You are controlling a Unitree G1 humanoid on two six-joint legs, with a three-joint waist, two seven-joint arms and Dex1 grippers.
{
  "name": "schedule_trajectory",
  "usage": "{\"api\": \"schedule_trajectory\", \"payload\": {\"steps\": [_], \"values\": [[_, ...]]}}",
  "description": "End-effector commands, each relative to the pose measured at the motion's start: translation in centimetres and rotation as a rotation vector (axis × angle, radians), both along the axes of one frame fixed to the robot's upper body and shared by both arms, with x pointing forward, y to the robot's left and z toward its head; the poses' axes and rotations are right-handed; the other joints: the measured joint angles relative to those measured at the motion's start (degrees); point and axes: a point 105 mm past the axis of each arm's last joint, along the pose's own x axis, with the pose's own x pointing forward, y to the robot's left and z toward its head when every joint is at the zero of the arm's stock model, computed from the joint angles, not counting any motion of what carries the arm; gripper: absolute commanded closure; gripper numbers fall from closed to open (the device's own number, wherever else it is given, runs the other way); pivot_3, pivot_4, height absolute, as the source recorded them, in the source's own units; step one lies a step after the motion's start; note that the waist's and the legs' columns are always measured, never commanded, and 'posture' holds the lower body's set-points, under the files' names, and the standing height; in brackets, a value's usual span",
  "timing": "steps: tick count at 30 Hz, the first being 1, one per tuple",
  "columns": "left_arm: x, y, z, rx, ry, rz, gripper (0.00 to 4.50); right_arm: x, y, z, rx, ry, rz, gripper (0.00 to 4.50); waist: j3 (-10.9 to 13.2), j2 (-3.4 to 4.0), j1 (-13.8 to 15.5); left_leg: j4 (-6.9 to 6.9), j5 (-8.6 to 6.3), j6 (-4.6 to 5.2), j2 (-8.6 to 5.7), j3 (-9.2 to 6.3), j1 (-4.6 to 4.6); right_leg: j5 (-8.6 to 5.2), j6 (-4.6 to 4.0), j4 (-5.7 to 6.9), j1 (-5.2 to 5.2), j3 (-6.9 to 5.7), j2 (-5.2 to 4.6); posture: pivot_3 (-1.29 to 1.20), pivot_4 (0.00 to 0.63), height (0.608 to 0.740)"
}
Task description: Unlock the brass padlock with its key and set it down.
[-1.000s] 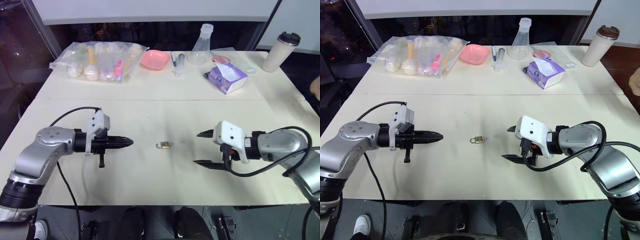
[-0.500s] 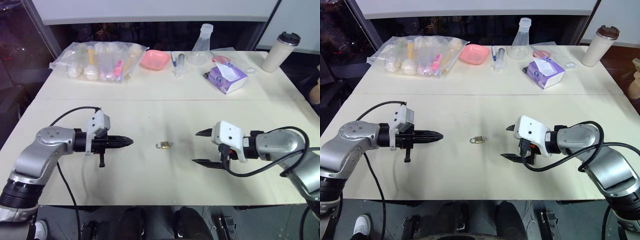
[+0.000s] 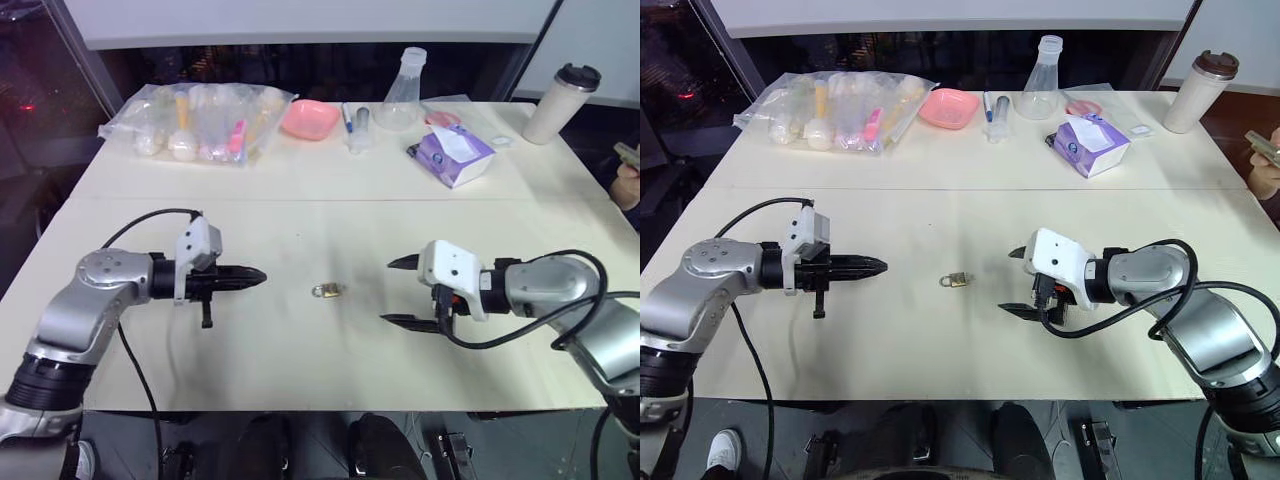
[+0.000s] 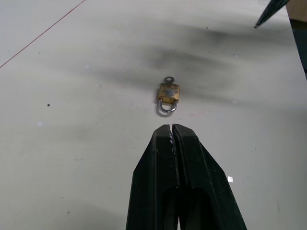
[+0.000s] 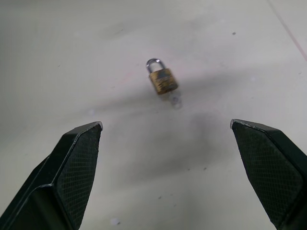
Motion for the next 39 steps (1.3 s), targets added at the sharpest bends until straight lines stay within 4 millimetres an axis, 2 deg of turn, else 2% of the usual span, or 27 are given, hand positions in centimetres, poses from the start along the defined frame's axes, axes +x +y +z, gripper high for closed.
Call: {"api": "schedule_trajectory", "payload": {"steps": [1, 2, 3, 5, 7, 12, 13, 18, 26, 29, 35, 39], "values": [[0.2, -0.4, 0.7, 0.007, -0.051, -0.024, 4.5, 0.2, 0.4, 0.7, 0.01, -0.04, 0.015, 0.06, 0.0, 0.0, -0.03, 0.0, 0.0, 0.0, 0.0, 0.0, 0.0, 0.0, 0.0, 0.0, 0.0, 0.0, 0.0, 0.0, 0.15, 0.715], [0.3, -0.4, 0.7, 0.008, -0.054, -0.027, 4.5, 0.2, 0.4, 0.7, 0.011, -0.042, 0.015, 0.06, 0.0, 0.0, -0.01, 0.0, 0.0, 0.0, 0.0, 0.0, 0.0, 0.0, 0.0, 0.0, 0.0, 0.0, 0.0, 0.0, 0.15, 0.715], [0.4, -0.5, 0.6, 0.009, -0.059, -0.029, 3.95, 0.2, 0.5, 0.6, 0.011, -0.043, 0.015, 0.0, 0.0, 0.0, 0.01, 0.0, 0.0, 0.0, 0.0, 0.0, 0.0, 0.0, 0.0, 0.0, 0.0, -0.01, 0.0, 0.0, 0.15, 0.715], [0.8, -0.6, 0.4, 0.027, -0.071, -0.036, 3.32, 0.3, 0.4, 0.6, 0.011, -0.047, 0.011, 0.0, 0.0, 0.0, 0.04, 0.01, 0.0, 0.0, -0.01, 0.0, 0.0, 0.0, 0.01, 0.0, 0.01, -0.01, 0.0, 0.0, 0.15, 0.715], [1.3, -0.5, 0.3, 0.059, -0.105, -0.037, 2.44, 0.4, 0.4, 0.7, 0.011, -0.052, 0.008, 0.0, 0.0, 0.0, 0.01, 0.01, 0.0, 0.0, -0.02, 0.0, 0.0, 0.0, 0.01, 0.0, 0.01, -0.01, 0.0, 0.0, 0.15, 0.715], [2.3, -1.1, 1.1, 0.048, -0.125, -0.071, 0.27, 0.7, 0.3, 1.1, 0.011, -0.066, -0.002, 0.0, 0.0, 0.0, 0.06, 0.01, 0.0, 0.0, -0.02, 0.0, -0.01, 0.01, 0.01, 0.01, 0.0, -0.02, 0.03, 0.0, 0.15, 0.715], [2.4, -1.3, 1.0, 0.054, -0.127, -0.086, 0.08, 0.8, 0.3, 1.2, 0.012, -0.068, -0.005, 0.0, 0.0, 0.0, 0.16, 0.02, 0.0, 0.0, -0.02, 0.0, -0.01, 0.01, 0.01, 0.01, 0.01, -0.03, 0.03, 0.0, 0.15, 0.715], [2.2, -4.3, -1.2, 0.034, -0.053, -0.216, 0.08, 0.7, 0.3, 1.3, 0.011, -0.079, -0.018, 0.0, 0.0, -0.01, 0.08, 0.06, -0.01, 0.03, -0.05, 0.01, -0.02, 0.01, 0.02, 0.01, 0.04, -0.04, 0.06, 0.0, 0.15, 0.715], [4.3, -7.6, -4.8, 0.056, -0.068, -0.193, 0.08, 0.1, -0.3, 1.3, 0.008, -0.088, -0.071, 0.0, 0.01, -0.02, 0.15, 0.1, -0.01, 0.04, -0.04, 0.01, -0.04, 0.01, 0.03, 0.08, 0.0, -0.04, 0.12, 0.0, 0.15, 0.715], [4.6, -8.3, -6.0, 0.08, -0.085, -0.196, 0.08, -0.2, -0.5, 1.3, 0.005, -0.089, -0.09, 0.0, 0.02, -0.04, 0.17, 0.11, -0.01, 0.04, -0.04, 0.02, -0.04, 0.02, 0.04, 0.08, 0.01, -0.04, 0.12, 0.0, 0.15, 0.715], [5.0, -9.6, -7.0, 0.086, -0.088, -0.195, 0.08, -0.5, -0.7, 1.2, 0.003, -0.093, -0.114, 0.0, 0.01, -0.03, 0.19, 0.11, -0.01, 0.04, -0.03, 0.01, -0.03, 0.02, 0.04, 0.1, 0.01, -0.04, 0.13, 0.0, 0.15, 0.715], [5.3, -9.8, -7.9, 0.109, -0.077, -0.174, 0.08, -0.5, -0.8, 1.2, 0.0, -0.096, -0.117, 0.0, 0.0, -0.04, 0.57, 0.13, -0.01, 0.04, -0.04, 0.01, -0.02, 0.02, 0.04, 0.1, 0.05, -0.04, 0.13, 0.0, 0.15, 0.715]]}}
